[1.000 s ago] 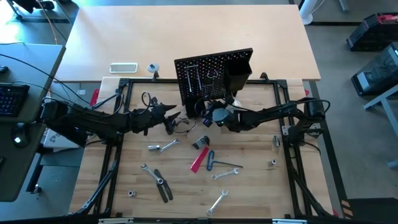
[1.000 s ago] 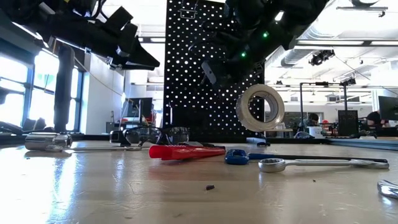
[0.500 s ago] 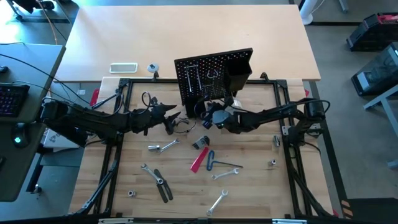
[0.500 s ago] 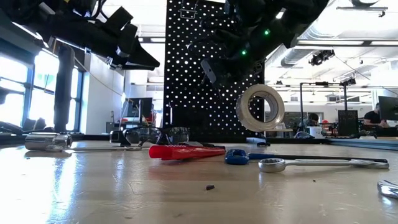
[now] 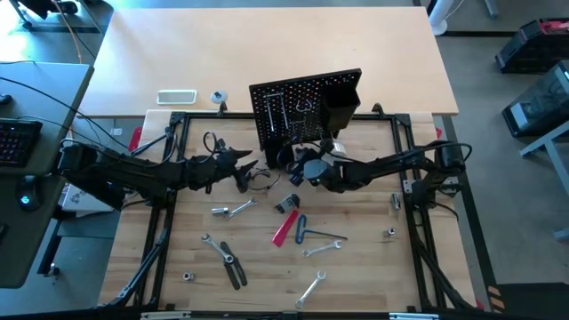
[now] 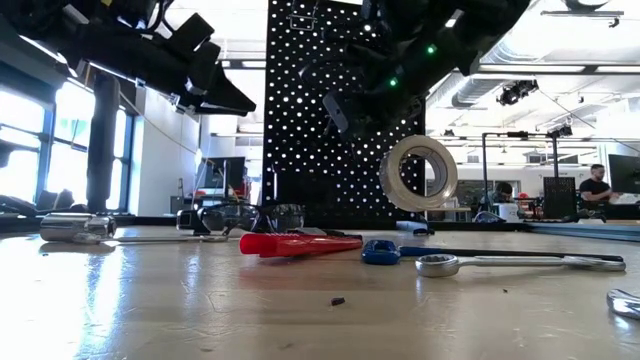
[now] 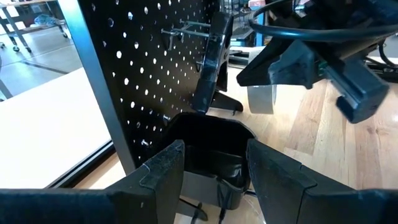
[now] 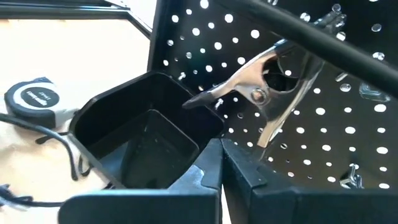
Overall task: Hang tools onto peg board
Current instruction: Hang the black spring clamp on the pegboard
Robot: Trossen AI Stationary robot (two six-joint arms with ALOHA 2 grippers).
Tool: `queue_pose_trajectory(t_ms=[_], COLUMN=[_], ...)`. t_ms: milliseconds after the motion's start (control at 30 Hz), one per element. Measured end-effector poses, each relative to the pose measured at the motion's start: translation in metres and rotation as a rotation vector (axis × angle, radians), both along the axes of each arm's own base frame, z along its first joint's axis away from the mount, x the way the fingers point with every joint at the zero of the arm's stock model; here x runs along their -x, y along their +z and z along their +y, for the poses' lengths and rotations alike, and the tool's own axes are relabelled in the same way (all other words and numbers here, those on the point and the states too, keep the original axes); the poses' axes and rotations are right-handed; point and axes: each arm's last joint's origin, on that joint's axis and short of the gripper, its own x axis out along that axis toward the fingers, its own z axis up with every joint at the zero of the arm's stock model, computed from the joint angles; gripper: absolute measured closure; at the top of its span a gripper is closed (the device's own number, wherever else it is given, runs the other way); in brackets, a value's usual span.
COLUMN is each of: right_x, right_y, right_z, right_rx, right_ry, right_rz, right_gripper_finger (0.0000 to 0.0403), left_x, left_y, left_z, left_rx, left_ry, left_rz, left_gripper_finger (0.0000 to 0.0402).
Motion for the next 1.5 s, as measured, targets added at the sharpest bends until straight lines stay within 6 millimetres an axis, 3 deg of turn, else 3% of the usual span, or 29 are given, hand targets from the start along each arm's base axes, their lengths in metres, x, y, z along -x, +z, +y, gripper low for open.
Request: queue_pose_trajectory(t_ms=[200,467,600,833,1500], right_x=[0.001,0.002,0.003,0.003,0.003], right_y=[-0.001,0.000,0.001,0.003,0.003], right_z=[0.008,0.008,0.007,0.001,-0.046], right_rx=[0.037,0.045,0.069,0.068,-0.074], right_ry=[-0.016,-0.066,-0.117,-0.143,-0.138], right_rz=[0.025,-0.001,-0.011,-0.037,-0.130], right_gripper_finger=[0.0392,0.0285,0.0253,0.0249,0.0258], left_x=[0.000,0.000,0.000,0.000,0.000], left_y=[0.000,0.000,0.000,0.000,0.001], left_z=[0.000,0.000,0.000,0.000,0.000], left_rx=[-0.004,-0.006,-0.006,-0.006,-0.013], left_ry=[-0.001,-0.001,-0.001,-0.001,-0.016], left_rz=[0.006,0.006,0.008,0.008,0.000], left_gripper_finger=[0.0234,0.0234,0.0234,0.0234,0.0234])
